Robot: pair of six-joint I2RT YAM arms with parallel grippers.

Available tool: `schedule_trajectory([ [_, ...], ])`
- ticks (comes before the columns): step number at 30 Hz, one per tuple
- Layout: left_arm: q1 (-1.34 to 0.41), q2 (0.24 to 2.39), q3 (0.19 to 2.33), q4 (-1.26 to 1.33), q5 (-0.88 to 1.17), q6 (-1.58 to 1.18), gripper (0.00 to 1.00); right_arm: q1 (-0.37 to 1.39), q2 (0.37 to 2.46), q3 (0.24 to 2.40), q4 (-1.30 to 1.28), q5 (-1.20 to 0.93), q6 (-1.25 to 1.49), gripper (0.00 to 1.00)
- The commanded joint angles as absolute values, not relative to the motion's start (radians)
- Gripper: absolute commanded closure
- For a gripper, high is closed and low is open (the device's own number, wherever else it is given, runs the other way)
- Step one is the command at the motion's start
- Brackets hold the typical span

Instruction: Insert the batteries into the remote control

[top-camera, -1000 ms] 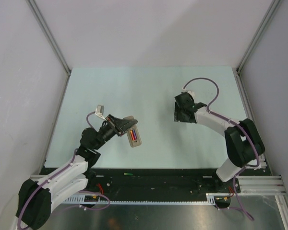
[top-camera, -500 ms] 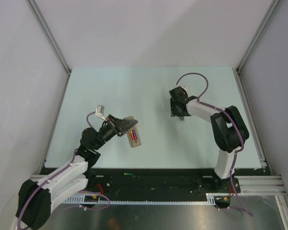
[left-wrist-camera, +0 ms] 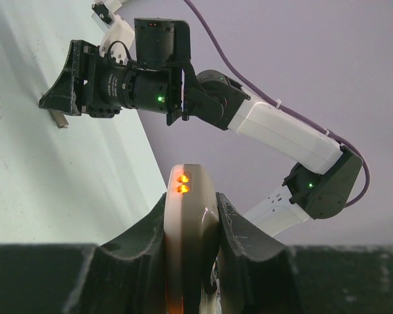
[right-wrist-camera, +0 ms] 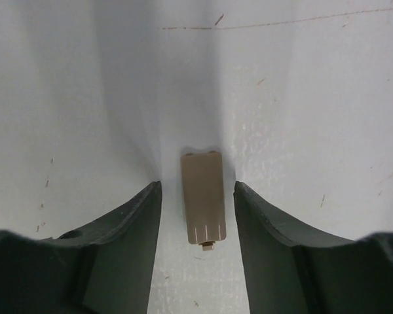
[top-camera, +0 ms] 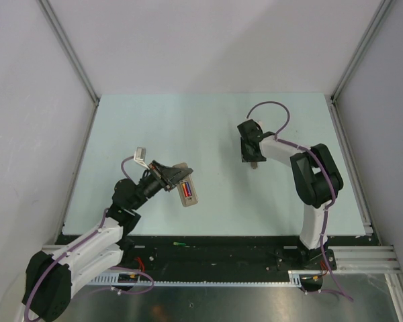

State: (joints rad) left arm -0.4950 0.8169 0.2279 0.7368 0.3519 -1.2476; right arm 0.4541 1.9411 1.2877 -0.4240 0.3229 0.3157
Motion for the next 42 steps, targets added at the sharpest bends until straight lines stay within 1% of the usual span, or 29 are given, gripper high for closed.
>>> schedule_trajectory([
  [1, -0.499, 0.802, 0.249, 0.769, 0.365, -1.23, 1.0, 0.448, 1.971, 1.318, -0.451, 0.318, 0.311, 0.49],
  [5, -0.5, 0.799, 0.249, 0.77, 0.365, -1.23, 1.0, 0.452, 1.973, 1.318, -0.469, 0.318, 0.321, 0.51],
  [7, -0.5, 0.801, 0.247, 0.769, 0.364, -1.23, 1.0, 0.457, 1.968, 1.313, -0.48, 0.324, 0.327, 0.47],
  [11, -0.502, 0.799, 0.245, 0.77, 0.364, -1.23, 1.0, 0.463, 1.95, 1.289, -0.494, 0.339, 0.339, 0.45],
  [23, -0.506, 0.798, 0.249, 0.769, 0.37, -1.233, 1.0, 0.479, 1.893, 1.213, -0.494, 0.293, 0.351, 0.48],
  [42, -0.508, 0.81, 0.258, 0.767, 0.367, -1.233, 1.0, 0.44, 1.888, 1.18, -0.48, 0.209, 0.368, 0.55],
])
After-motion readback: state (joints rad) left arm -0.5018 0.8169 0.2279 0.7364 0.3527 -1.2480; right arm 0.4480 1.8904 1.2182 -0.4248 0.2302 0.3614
